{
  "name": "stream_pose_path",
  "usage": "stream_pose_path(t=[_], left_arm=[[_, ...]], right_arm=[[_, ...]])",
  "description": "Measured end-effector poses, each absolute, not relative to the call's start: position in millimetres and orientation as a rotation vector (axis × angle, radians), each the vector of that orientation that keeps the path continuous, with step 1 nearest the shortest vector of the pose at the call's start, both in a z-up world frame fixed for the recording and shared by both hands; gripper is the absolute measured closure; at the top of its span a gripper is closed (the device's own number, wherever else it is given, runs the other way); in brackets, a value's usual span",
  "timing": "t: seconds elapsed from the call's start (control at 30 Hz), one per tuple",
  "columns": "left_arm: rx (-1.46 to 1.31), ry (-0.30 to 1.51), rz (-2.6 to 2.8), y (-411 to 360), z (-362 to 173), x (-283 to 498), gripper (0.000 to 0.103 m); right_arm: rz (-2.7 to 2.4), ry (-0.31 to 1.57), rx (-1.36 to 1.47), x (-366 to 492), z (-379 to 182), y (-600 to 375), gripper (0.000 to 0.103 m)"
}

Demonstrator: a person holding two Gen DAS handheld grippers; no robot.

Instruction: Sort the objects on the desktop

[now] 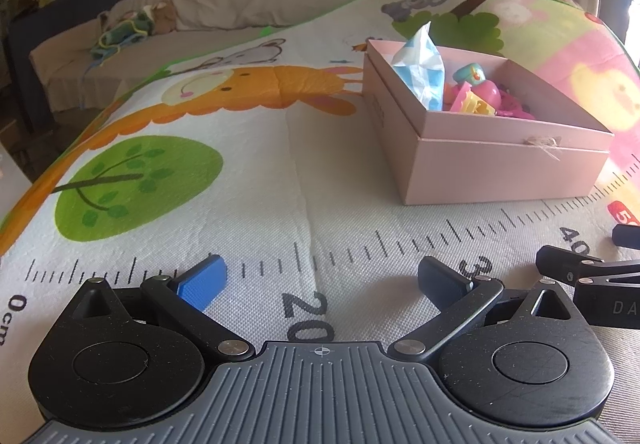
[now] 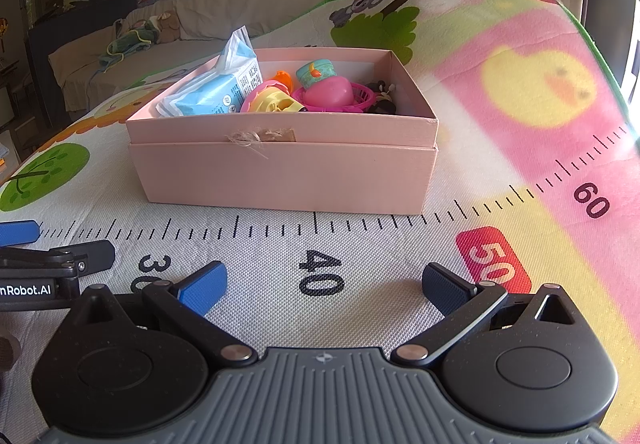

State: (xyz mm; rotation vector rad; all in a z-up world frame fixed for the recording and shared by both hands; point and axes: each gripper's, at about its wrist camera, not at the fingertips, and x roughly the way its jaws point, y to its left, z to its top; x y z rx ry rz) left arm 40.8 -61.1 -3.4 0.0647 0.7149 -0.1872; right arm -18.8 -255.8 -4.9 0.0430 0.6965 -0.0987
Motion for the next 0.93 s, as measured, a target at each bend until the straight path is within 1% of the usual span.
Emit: stream_pose_path(t=[0.93], left_arm=[[0.068, 0.724, -0.198, -60.2, -1.9, 41.3, 0.0]], right_arm=[[-0.099, 0.696, 0.043, -18.6, -4.8, -255.2, 0.0]])
